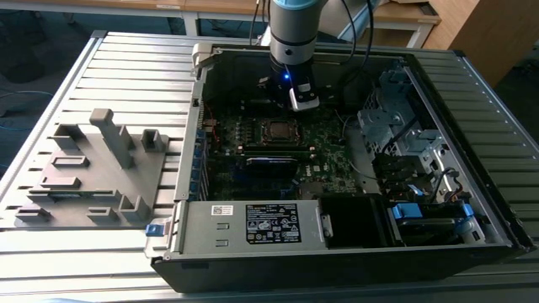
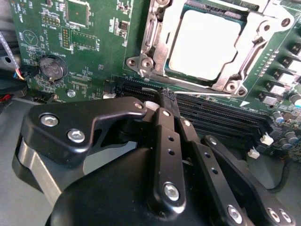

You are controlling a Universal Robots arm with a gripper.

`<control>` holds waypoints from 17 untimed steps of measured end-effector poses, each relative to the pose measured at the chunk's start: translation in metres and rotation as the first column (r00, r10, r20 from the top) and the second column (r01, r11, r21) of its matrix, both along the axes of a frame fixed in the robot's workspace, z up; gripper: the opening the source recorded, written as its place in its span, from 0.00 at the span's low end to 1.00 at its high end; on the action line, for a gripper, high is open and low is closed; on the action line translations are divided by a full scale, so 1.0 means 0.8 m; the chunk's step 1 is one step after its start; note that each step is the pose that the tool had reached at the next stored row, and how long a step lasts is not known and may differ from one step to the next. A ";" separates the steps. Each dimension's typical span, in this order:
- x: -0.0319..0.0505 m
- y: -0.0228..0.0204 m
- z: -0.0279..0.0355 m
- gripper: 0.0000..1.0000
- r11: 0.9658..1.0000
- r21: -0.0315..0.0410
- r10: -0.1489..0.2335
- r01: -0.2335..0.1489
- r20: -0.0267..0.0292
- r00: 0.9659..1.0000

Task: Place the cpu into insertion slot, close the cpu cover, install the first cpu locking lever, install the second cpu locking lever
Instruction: 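Install the first cpu locking lever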

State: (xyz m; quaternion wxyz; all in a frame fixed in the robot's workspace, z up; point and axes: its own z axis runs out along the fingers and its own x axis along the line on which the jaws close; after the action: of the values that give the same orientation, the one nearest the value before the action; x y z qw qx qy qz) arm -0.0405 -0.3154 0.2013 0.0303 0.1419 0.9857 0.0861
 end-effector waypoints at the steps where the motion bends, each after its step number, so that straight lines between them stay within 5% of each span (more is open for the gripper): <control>1: 0.000 0.0000 0.0000 0.11 1.000 0.000 0.000 0.000 0.000 1.000; 17: -0.004 0.0012 -0.0002 0.11 1.000 0.000 0.000 0.000 0.002 1.000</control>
State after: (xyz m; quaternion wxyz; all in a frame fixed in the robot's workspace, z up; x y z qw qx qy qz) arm -0.0435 -0.3144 0.2012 0.0315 0.1420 0.9856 0.0861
